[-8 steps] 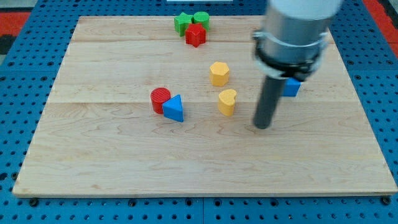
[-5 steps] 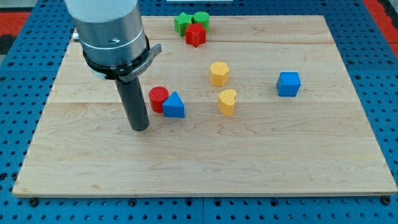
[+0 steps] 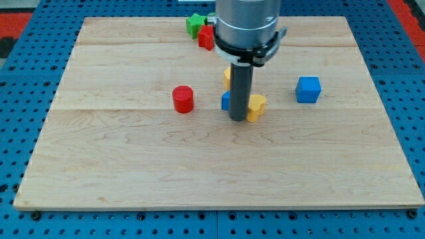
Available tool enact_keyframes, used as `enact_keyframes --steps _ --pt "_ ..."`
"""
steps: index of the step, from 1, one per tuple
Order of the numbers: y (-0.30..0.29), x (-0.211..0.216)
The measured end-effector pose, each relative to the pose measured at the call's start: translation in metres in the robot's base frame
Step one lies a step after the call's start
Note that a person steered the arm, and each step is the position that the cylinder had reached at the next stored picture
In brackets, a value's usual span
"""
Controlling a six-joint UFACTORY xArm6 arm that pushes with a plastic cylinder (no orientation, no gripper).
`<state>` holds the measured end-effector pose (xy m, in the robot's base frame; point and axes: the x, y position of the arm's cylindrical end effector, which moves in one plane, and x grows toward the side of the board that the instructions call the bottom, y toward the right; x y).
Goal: Push yellow blocks blue triangle and red cylinder into the blue cube
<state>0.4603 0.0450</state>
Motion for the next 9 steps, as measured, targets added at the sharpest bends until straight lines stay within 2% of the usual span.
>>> enact_keyframes --steps 3,4,5,7,9 --pt "0.038 -0.024" --pt "-0.021 0.023" --pt "-0.060 0.011" --pt "-0.038 -0.031" --pt "-0.006 -0.026"
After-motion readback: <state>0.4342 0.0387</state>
